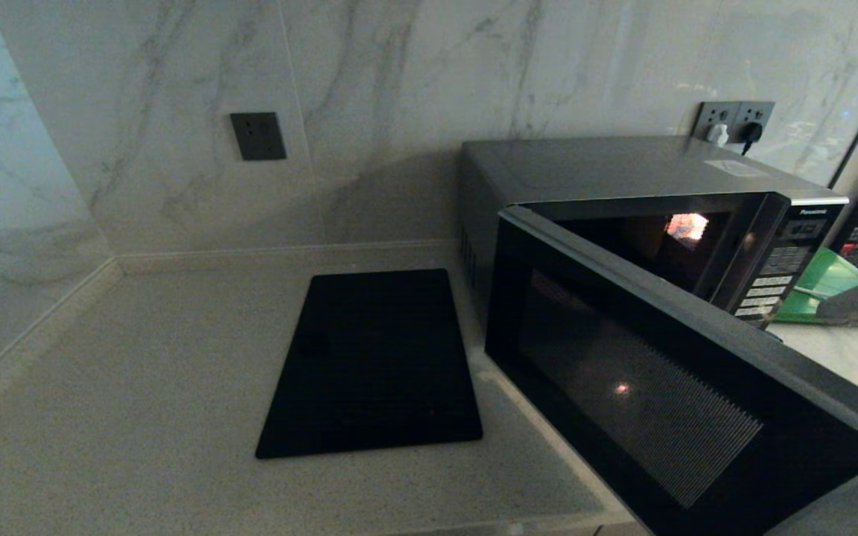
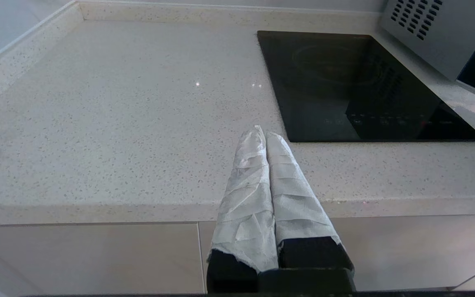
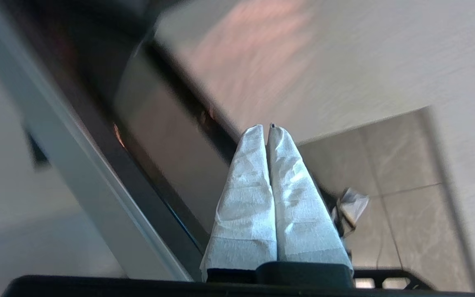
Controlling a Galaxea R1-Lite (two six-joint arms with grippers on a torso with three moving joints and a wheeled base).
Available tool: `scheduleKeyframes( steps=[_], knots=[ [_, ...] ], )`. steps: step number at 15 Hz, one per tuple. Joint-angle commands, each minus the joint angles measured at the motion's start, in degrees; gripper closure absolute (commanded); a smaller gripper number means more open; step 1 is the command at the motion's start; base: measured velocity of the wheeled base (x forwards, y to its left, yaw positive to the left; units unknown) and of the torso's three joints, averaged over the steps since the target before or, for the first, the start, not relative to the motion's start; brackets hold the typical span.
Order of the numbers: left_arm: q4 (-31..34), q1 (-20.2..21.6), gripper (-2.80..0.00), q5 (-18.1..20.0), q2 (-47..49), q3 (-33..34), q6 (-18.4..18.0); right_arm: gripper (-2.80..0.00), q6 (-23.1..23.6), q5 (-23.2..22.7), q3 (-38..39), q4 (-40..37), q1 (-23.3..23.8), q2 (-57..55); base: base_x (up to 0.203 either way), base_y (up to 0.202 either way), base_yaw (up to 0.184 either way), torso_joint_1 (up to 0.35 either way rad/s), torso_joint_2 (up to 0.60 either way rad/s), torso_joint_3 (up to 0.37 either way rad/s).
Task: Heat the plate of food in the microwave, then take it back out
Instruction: Open the microwave oven
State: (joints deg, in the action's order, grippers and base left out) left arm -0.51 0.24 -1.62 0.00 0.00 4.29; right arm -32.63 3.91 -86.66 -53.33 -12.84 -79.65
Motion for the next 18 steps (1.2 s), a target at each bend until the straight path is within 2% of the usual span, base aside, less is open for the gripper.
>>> scheduleKeyframes(
  steps=[1,3,6,13,15,18],
  knots=[
    [-0.02,0.02,0.0,-0.05,0.09,0.0,0.02,0.0,-1.91,0.06,2.52,-0.27,-8.6,0.67,0.0,0.0,0.0,0.0,0.0,0.0],
    [-0.02,0.02,0.0,-0.05,0.09,0.0,0.02,0.0,-3.88,0.15,3.93,-0.14,-15.39,0.29,0.0,0.0,0.0,0.0,0.0,0.0],
    [-0.02,0.02,0.0,-0.05,0.09,0.0,0.02,0.0,-8.86,0.11,4.63,-0.11,-22.77,-0.45,0.0,0.0,0.0,0.0,0.0,0.0],
    [-0.02,0.02,0.0,-0.05,0.09,0.0,0.02,0.0,-9.25,0.04,4.31,-0.13,-32.57,-1.14,0.0,0.0,0.0,0.0,0.0,0.0],
    [-0.02,0.02,0.0,-0.05,0.09,0.0,0.02,0.0,-9.2,0.04,1.72,-0.03,-36.33,-3.39,0.0,0.0,0.0,0.0,0.0,0.0],
    [-0.02,0.02,0.0,-0.05,0.09,0.0,0.02,0.0,-9.27,0.11,-2.93,0.06,-39.33,-7.12,0.0,0.0,0.0,0.0,0.0,0.0]
  ],
)
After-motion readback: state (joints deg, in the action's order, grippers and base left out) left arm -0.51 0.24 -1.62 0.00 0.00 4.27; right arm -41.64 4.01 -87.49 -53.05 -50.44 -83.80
